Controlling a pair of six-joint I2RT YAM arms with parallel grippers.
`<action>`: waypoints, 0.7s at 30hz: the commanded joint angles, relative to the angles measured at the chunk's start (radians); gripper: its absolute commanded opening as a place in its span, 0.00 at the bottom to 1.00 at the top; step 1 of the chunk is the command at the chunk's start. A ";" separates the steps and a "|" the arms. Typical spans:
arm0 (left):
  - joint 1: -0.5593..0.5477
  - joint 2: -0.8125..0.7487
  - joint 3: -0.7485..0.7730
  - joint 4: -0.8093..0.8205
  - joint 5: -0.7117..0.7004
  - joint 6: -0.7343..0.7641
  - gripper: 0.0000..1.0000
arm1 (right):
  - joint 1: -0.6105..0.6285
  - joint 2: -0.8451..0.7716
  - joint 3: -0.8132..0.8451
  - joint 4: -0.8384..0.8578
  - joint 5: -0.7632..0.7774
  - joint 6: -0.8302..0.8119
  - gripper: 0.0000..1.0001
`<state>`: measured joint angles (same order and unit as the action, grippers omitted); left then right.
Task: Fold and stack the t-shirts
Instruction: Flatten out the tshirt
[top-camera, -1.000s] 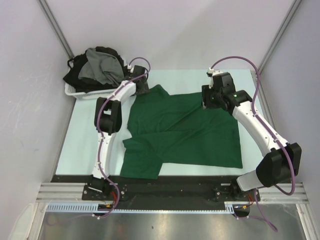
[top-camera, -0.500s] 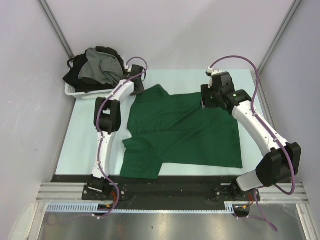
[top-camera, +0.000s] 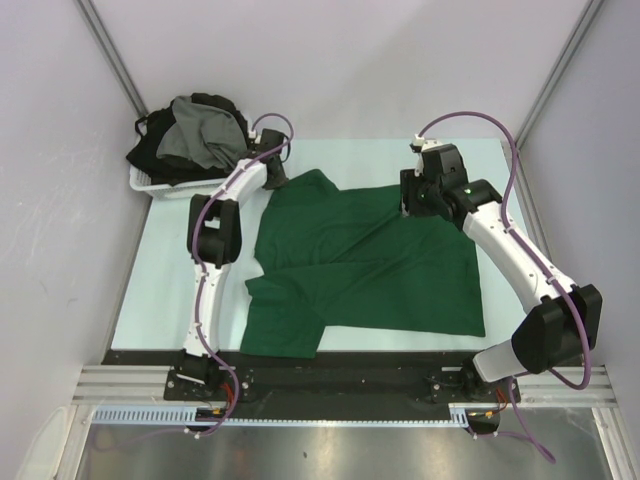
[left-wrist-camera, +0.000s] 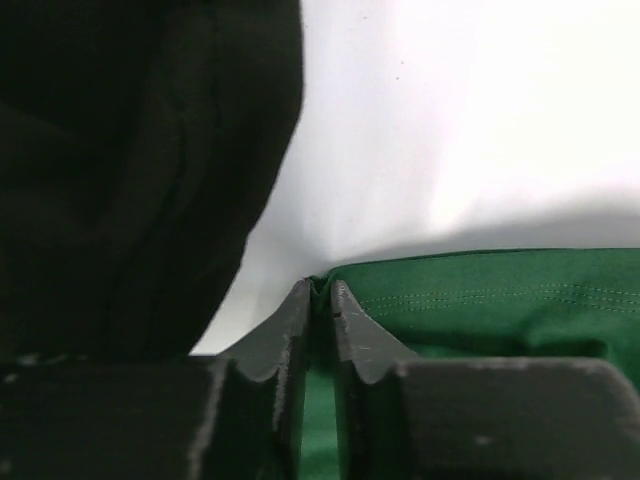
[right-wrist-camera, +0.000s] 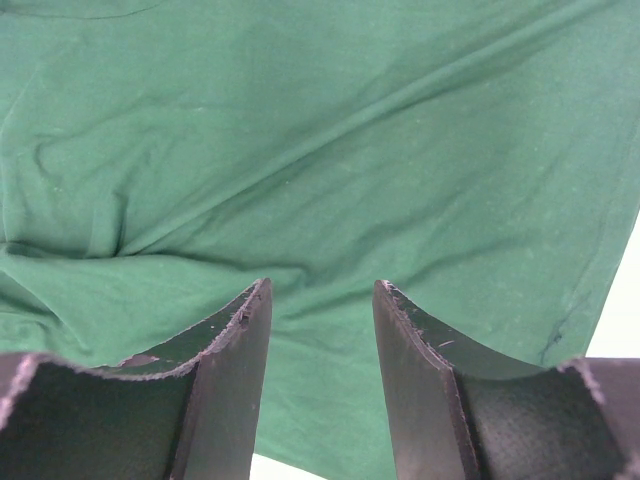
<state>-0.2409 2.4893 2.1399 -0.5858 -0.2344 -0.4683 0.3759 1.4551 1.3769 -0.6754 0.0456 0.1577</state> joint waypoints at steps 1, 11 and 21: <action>0.008 0.037 0.046 -0.006 0.052 0.014 0.13 | 0.008 -0.002 0.022 0.033 0.011 0.014 0.50; 0.008 0.071 0.133 0.001 0.044 0.016 0.00 | 0.035 0.008 -0.004 0.028 -0.033 0.040 0.49; 0.009 0.091 0.219 0.084 0.092 0.051 0.00 | 0.097 0.021 -0.038 0.025 -0.035 0.068 0.48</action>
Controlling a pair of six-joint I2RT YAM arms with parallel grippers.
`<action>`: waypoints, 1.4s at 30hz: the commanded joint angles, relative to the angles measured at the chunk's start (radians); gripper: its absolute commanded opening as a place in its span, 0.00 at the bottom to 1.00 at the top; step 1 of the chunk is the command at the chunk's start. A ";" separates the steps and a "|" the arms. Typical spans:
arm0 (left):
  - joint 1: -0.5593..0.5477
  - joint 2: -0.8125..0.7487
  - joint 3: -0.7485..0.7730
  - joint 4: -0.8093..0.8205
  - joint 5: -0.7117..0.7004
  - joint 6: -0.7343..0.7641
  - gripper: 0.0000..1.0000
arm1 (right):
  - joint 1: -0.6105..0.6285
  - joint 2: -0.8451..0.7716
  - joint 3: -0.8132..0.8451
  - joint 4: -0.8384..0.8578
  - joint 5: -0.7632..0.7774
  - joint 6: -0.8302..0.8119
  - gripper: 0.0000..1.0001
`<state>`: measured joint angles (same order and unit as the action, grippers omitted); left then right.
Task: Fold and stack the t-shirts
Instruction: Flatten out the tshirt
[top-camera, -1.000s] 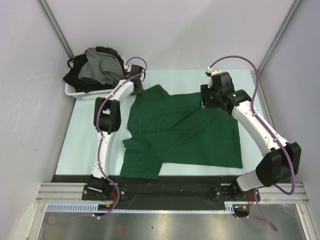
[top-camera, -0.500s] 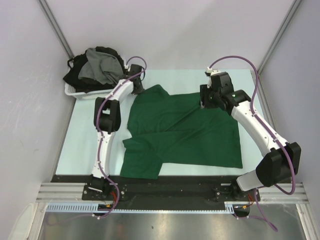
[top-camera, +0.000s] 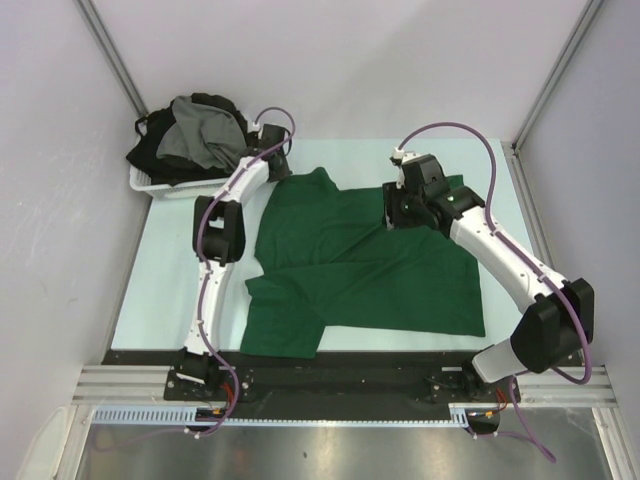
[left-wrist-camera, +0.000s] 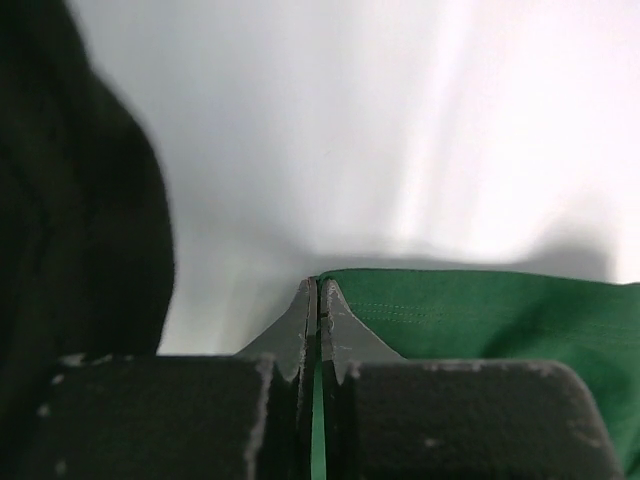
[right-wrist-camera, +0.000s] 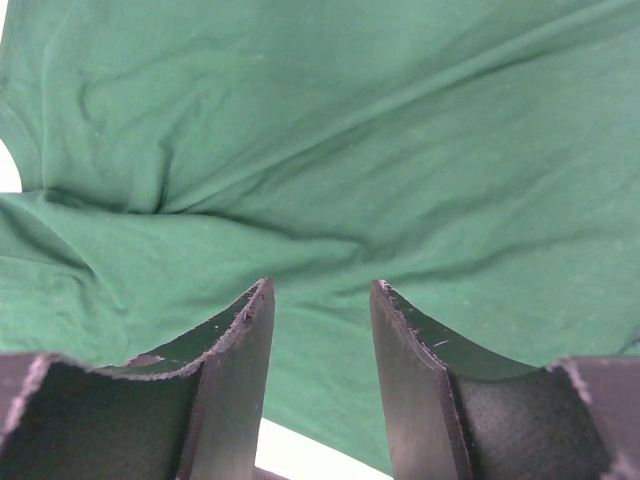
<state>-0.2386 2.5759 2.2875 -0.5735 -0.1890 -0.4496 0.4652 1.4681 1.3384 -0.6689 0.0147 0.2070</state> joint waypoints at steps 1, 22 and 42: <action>0.007 0.006 0.082 0.083 0.046 0.034 0.00 | 0.009 0.008 0.001 0.020 -0.004 0.019 0.48; 0.090 0.043 0.139 0.075 0.005 0.022 0.06 | 0.066 0.023 0.007 0.028 0.008 0.048 0.48; 0.053 -0.248 -0.144 0.208 0.347 0.026 0.58 | 0.078 0.291 0.214 0.189 -0.002 0.003 0.47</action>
<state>-0.1757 2.5408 2.2223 -0.4152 0.0872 -0.4358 0.5373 1.6451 1.4242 -0.5854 0.0185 0.2321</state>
